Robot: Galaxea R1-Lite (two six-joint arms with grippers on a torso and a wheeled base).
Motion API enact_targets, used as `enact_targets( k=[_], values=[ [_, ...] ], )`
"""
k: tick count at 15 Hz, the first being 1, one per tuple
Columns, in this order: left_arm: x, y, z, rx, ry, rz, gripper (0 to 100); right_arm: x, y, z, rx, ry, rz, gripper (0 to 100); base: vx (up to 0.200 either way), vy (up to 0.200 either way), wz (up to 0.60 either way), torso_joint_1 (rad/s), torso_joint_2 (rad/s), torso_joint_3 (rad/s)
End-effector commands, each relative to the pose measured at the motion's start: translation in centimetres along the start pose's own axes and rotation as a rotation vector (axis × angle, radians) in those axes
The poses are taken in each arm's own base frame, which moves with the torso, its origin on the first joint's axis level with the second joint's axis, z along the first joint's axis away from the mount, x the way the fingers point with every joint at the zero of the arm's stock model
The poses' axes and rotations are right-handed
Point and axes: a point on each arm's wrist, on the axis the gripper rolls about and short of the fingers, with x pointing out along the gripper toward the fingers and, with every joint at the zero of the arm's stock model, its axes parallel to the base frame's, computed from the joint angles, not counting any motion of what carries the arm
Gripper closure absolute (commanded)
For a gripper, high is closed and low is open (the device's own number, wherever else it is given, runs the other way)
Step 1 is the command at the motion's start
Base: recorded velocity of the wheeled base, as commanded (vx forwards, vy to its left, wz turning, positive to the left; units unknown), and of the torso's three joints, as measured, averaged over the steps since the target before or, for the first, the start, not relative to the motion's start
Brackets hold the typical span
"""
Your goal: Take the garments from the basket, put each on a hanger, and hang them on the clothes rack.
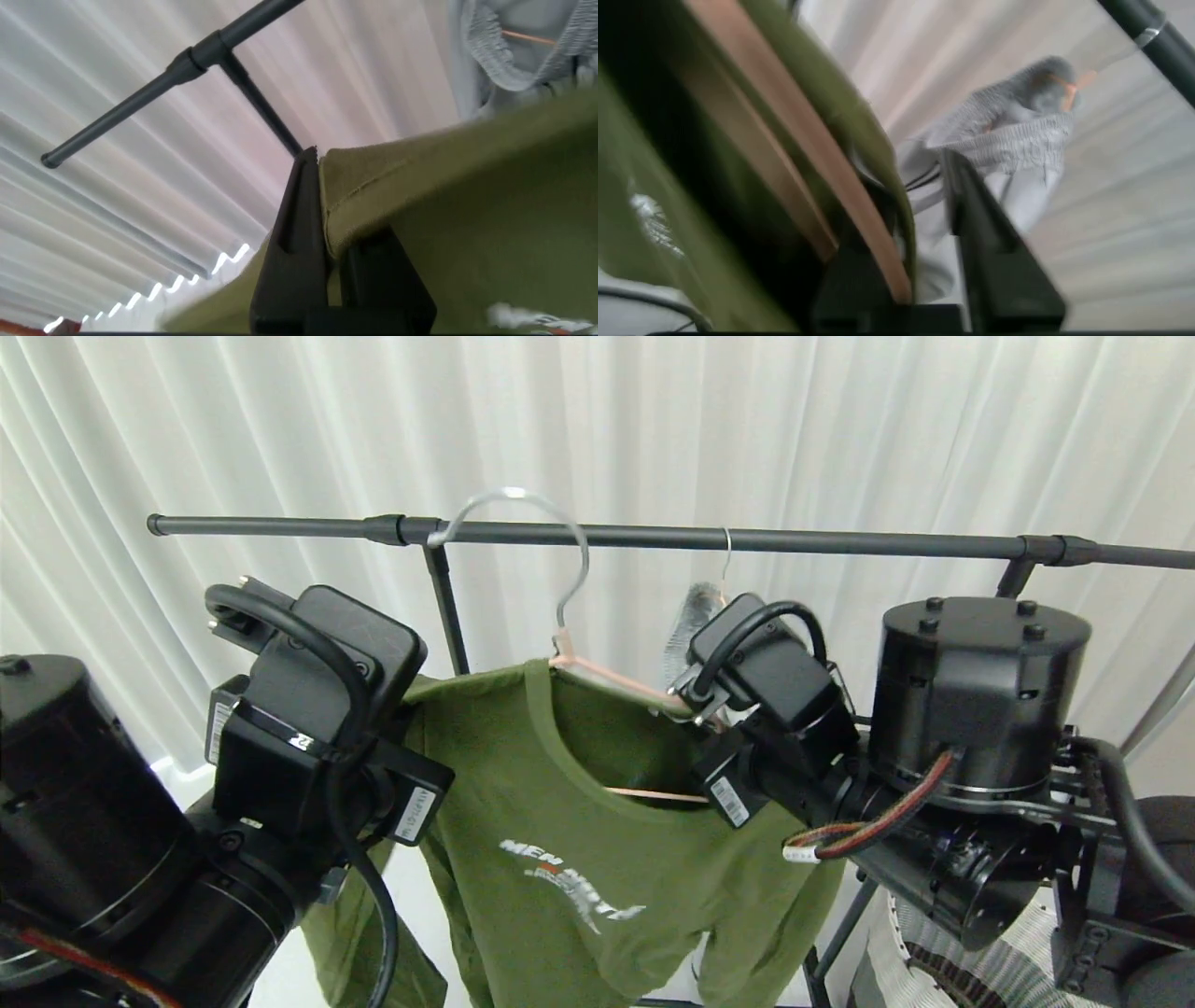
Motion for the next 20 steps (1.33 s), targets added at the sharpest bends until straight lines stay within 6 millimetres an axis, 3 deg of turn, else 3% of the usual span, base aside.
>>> enact_targets(
  k=[1, 16, 17, 20],
  values=[
    [0.03, -0.01, 0.04, 0.0, -0.001, 0.001, 100, -0.24, 0.07, -0.08, -0.01, 0.007, 0.01, 100, 0.0, 0.0, 0.0, 0.0, 0.0, 0.0],
    [-0.13, -0.23, 0.15, 0.007, -0.005, -0.007, 100, -0.26, 0.08, 0.02, -0.006, 0.001, 0.009, 100, 0.0, 0.0, 0.0, 0.0, 0.0, 0.0],
    [-0.13, -0.23, 0.15, 0.005, -0.005, -0.007, 0, -0.26, 0.08, 0.02, -0.006, 0.001, 0.009, 100, 0.0, 0.0, 0.0, 0.0, 0.0, 0.0],
    [-0.11, -0.21, 0.05, 0.0, -0.005, -0.004, 0, -0.35, -0.06, 0.23, 0.009, -0.024, -0.001, 100, 0.0, 0.0, 0.0, 0.0, 0.0, 0.0]
  ],
)
